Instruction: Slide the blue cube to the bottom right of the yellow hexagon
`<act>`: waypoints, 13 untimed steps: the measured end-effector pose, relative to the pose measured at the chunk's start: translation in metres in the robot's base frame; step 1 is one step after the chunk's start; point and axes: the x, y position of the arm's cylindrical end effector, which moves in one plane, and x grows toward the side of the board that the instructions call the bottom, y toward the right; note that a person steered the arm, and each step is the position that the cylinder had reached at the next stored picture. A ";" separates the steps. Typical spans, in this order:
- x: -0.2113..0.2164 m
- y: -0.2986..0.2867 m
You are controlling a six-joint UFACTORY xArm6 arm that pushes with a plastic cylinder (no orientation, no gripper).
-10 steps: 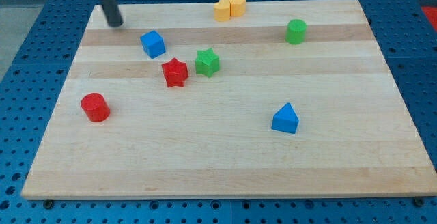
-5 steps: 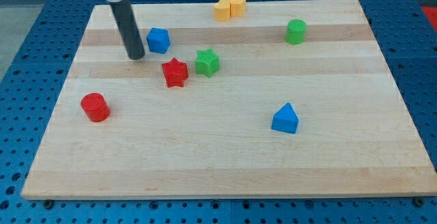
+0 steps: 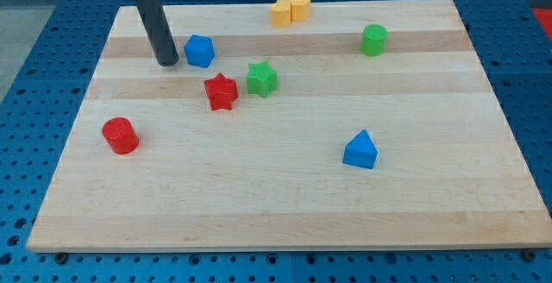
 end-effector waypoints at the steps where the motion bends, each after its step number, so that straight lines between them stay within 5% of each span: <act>1: 0.000 0.032; 13: -0.043 0.200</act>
